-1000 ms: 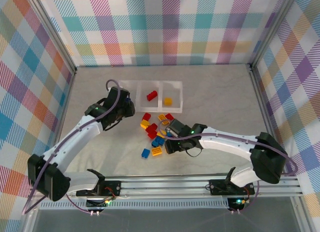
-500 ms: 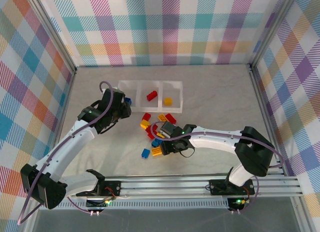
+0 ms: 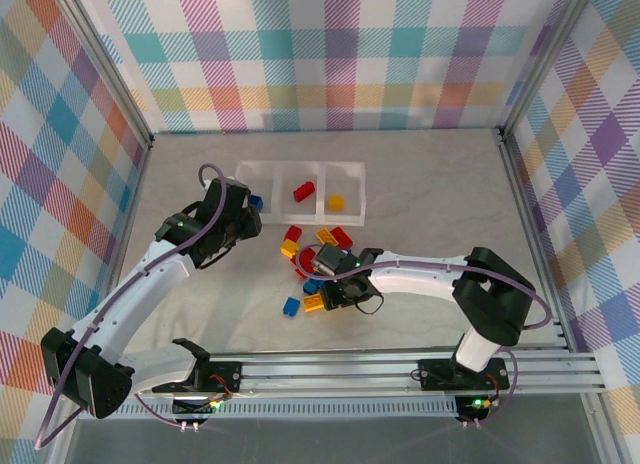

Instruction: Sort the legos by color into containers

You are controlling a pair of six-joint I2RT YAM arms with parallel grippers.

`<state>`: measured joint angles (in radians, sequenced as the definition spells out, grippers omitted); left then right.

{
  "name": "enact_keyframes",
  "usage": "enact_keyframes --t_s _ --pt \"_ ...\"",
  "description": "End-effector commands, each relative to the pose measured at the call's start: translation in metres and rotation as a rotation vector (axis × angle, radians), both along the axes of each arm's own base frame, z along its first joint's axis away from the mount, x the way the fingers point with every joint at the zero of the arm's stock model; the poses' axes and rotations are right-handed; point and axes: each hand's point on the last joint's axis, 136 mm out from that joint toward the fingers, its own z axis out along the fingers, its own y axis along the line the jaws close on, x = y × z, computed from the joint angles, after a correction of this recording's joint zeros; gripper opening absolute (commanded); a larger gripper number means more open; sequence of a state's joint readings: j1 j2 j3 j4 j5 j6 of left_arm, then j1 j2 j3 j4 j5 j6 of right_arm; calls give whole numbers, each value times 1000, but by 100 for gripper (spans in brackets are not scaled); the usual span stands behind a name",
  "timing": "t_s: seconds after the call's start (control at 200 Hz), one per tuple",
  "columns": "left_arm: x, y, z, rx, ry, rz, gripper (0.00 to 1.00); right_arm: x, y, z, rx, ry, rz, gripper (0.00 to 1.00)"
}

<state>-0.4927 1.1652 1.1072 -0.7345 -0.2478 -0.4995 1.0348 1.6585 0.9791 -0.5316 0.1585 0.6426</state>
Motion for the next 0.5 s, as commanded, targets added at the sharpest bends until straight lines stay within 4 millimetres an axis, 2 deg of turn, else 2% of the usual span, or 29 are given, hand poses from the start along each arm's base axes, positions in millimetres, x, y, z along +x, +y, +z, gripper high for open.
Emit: enact_keyframes --t_s 0.0,0.165,0.27,0.495 --pt "-7 2 -3 9 18 1 45 5 6 6 6 -21 -4 50" --pt "-8 3 -4 14 23 4 45 5 6 11 10 -31 12 41" --pt "-8 2 -7 17 28 3 45 4 6 23 27 -45 24 38" --pt "-10 2 -11 26 44 -2 45 17 2 76 66 -146 63 38"
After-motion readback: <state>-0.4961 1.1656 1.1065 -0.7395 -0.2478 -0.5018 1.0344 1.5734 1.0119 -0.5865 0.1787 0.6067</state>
